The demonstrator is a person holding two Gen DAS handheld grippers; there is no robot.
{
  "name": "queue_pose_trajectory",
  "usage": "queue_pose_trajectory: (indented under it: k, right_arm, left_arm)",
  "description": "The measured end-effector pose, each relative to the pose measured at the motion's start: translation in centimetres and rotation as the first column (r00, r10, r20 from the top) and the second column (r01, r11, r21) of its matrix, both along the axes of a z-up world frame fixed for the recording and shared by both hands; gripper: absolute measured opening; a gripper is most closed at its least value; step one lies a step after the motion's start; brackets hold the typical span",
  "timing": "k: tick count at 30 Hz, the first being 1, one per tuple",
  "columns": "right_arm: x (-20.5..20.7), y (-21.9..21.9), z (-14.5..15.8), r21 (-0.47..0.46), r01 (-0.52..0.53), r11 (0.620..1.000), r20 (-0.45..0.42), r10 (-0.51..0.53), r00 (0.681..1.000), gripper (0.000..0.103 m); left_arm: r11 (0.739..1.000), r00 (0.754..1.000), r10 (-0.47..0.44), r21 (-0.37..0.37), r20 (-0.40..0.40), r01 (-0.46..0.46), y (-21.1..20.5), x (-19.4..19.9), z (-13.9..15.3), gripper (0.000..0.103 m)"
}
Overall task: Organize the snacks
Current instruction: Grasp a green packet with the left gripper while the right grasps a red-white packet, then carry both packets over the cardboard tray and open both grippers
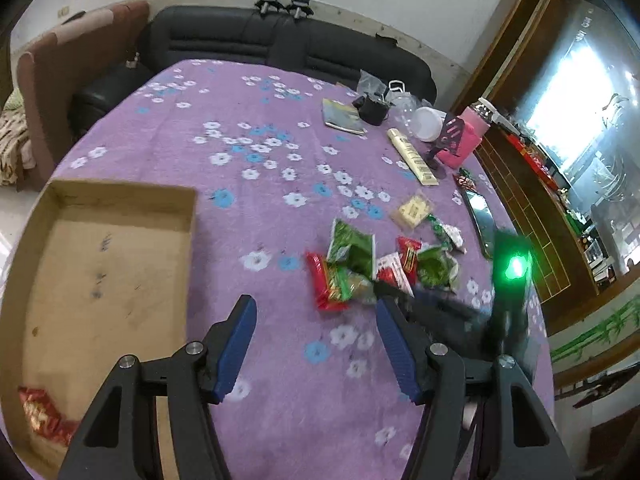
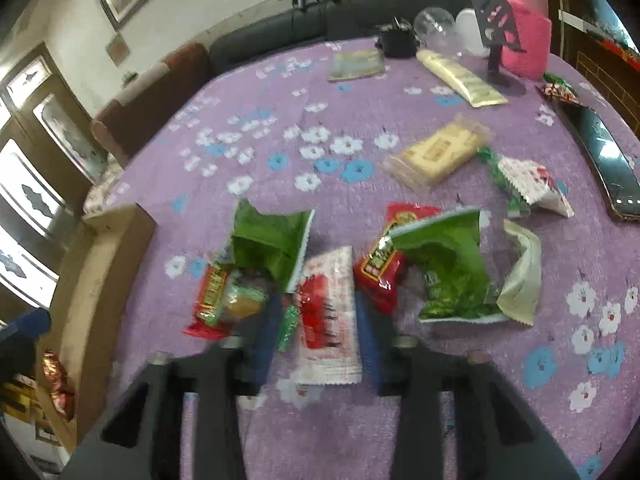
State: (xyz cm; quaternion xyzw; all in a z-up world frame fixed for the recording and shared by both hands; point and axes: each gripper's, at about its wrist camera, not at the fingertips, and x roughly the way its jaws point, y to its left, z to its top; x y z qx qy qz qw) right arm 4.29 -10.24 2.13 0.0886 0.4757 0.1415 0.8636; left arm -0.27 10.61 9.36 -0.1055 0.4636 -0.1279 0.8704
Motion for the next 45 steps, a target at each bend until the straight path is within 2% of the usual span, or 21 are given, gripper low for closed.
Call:
queue_pose_trajectory:
  k: [1,8,14,16,17,19,22,24,31,37,39,42,45]
  right_arm:
    - [-0.3,0.1,-0.1,-0.008,-0.011,1.000,0.007,0.011,1.000,0.011]
    - [-1.5,-2.1,0.0,0.053,0.046,0.998,0.046,-0.049,0.998,0.011]
    - [-1.3,-3.1,-0.1,0.101,0.052,0.994,0.034,-0.056,0.998,0.011]
    - [-1.0,-3.2,-0.3,0.112,0.052,0.992,0.025,-0.055,0.998,0.011]
    - [-0.9,-3.3,-0.3,0.117,0.054,0.992,0.023,-0.057,0.998,0.011]
    - [-0.8,-3.4,-0.3,0.122,0.056,0.991,0.022,-0.059,0.998,0.011]
    - [-0.9,-3.7,-0.3,0.128,0.058,0.990,0.023,-0.062,0.998,0.011]
    - [-0.9,-3.8,-0.3,0.132,0.060,0.989,0.025,-0.064,0.998,0.011]
    - [-1.3,-4.3,0.3,0.162,0.072,0.984,0.062,-0.083,0.995,0.011]
    - [-2.1,-4.2,1.4,0.174,0.074,0.982,0.120,-0.095,0.988,0.011]
    - [-2.4,-3.9,1.5,0.138,0.080,0.987,0.139,-0.099,0.985,0.011]
    - [-2.4,-3.4,1.9,0.102,0.088,0.991,0.148,-0.103,0.984,0.011]
    - [-3.2,-2.2,3.4,0.098,0.064,0.993,0.170,-0.080,0.982,0.011]
  left_arm:
    - [1.000,1.000,0.001,-0.002,-0.015,-0.001,-0.5,0.9,-0.1,0.065]
    - [0.995,0.995,-0.093,0.043,-0.044,0.095,-5.2,6.9,-2.4,0.065]
    - [0.966,0.982,-0.170,0.182,-0.083,0.182,-9.5,10.4,-5.9,0.065]
    - [0.957,0.977,-0.192,0.200,-0.097,0.208,-10.1,10.7,-6.6,0.065]
    - [0.951,0.972,-0.210,0.207,-0.106,0.228,-10.5,10.7,-7.0,0.061]
    - [0.945,0.971,-0.212,0.230,-0.108,0.232,-10.6,10.5,-7.3,0.043]
    - [0.953,0.976,-0.197,0.217,-0.091,0.213,-9.9,10.0,-7.2,0.038]
    - [0.964,0.981,-0.181,0.184,-0.072,0.191,-9.3,9.7,-6.7,0.038]
    - [0.986,0.989,-0.145,0.087,0.024,0.143,-5.3,6.3,-1.7,0.038]
    - [0.999,0.993,-0.050,0.002,0.102,0.050,2.5,1.5,2.4,0.038]
    - [1.000,0.994,0.001,0.006,0.107,-0.001,5.6,0.3,2.8,0.038]
    - [0.994,0.988,0.090,0.055,0.127,-0.097,10.1,-1.2,2.9,0.038]
    - [0.980,0.979,0.178,0.075,0.102,-0.186,14.7,-2.0,1.6,0.038]
